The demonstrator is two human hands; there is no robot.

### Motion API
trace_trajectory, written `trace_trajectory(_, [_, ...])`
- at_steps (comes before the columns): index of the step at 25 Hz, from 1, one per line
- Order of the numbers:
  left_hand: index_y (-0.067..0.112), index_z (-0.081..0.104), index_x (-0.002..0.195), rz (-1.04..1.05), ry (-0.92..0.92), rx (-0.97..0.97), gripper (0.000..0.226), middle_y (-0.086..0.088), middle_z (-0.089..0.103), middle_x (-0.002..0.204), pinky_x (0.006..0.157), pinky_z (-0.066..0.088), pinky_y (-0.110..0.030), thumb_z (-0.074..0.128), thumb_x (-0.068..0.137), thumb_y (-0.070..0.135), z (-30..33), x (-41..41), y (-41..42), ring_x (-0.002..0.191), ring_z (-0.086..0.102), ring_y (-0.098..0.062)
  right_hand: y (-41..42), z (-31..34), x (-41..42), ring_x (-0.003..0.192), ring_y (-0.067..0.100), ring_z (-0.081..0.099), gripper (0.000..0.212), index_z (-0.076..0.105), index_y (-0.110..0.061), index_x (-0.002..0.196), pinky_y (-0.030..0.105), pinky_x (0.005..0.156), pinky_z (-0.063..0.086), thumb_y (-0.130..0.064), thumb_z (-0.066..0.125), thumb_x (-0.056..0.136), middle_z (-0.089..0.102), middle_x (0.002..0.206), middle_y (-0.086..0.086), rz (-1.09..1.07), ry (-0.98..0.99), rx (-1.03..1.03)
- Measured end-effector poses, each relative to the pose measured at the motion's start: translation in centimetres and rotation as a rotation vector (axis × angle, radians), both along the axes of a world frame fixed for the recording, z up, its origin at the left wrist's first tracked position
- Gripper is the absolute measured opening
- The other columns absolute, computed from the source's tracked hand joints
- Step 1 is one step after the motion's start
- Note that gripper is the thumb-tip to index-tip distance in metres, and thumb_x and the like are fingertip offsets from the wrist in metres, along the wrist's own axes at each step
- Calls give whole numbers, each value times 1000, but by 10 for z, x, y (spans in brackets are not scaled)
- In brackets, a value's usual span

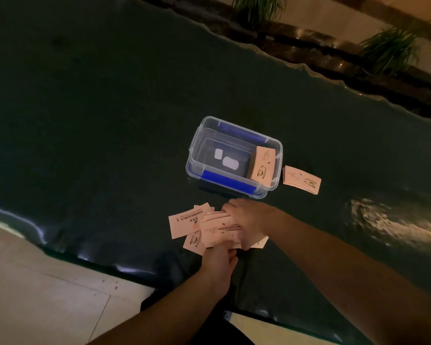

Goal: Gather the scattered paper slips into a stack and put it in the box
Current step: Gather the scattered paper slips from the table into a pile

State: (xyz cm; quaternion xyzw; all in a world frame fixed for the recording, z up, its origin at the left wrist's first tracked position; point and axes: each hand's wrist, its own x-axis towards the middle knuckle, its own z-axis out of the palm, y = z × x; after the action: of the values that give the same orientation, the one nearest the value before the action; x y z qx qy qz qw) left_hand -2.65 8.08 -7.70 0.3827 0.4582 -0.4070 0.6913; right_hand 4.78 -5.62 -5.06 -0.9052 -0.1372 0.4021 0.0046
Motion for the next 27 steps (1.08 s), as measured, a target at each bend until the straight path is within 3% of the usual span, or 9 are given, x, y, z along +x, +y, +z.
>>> trace_trajectory(4, [12,65,127,-166,-91,26,29,-11,69,120,107,52,-41,59,99,4,0,7,-3,113,66,-26,-20,1,-13,125,20,58,104,37,-31,154,41,100,57,-34,94,67,57,144,-1,-228,122,14])
trace_trajectory(8, [15,61,132,-652,-340,178,36,1,68,115,97,56,-36,65,97,20,7,16,13,110,66,-20,-39,-1,-45,139,24,56,104,36,-30,159,44,108,53,-32,91,71,55,154,-4,-582,191,161])
trace_trajectory(10, [22,57,134,-906,-600,392,42,6,62,124,89,53,-26,69,95,29,8,26,32,113,59,-11,-41,-6,-58,137,24,58,91,43,-33,151,45,106,55,-27,91,74,60,147,-6,-754,208,251])
trace_trajectory(13, [25,45,147,-1126,-884,948,67,-1,44,148,109,42,-38,73,88,41,0,47,62,136,42,-21,-43,-10,-71,125,21,62,76,50,-34,143,43,98,55,-13,87,79,66,125,-13,-1037,241,432])
trace_trajectory(15, [22,33,153,-1211,-857,1074,88,-5,36,153,114,39,-43,75,82,52,-10,57,71,140,37,-26,-45,-12,-80,120,19,60,69,50,-35,138,46,102,51,-9,83,83,65,118,-13,-1220,240,544])
trace_trajectory(17, [19,31,154,-1341,-836,1096,95,-7,37,152,113,42,-44,75,79,58,-17,59,69,139,39,-27,-45,-20,-94,125,24,62,72,49,-34,139,55,112,47,-16,82,77,68,129,-4,-1376,222,695])
trace_trajectory(21, [15,40,146,-1334,-834,1047,88,-9,47,143,107,47,-41,78,76,54,-25,54,52,133,48,-27,-29,-31,-113,117,26,67,51,54,-29,132,50,101,52,-12,70,87,69,133,8,-1626,191,1013])
trace_trajectory(24, [12,40,140,-1285,-690,967,87,-11,51,140,104,49,-42,85,73,45,-23,55,40,131,51,-29,-13,-34,-116,121,28,66,45,53,-28,133,55,108,49,0,60,98,67,137,9,-1709,113,1017])
trace_trajectory(27, [12,48,138,-1251,-640,894,67,-12,52,138,96,51,-39,75,85,42,-22,56,34,125,54,-29,-6,-39,-119,129,33,63,50,51,-24,143,59,108,50,-2,60,99,66,142,12,-1829,74,1032])
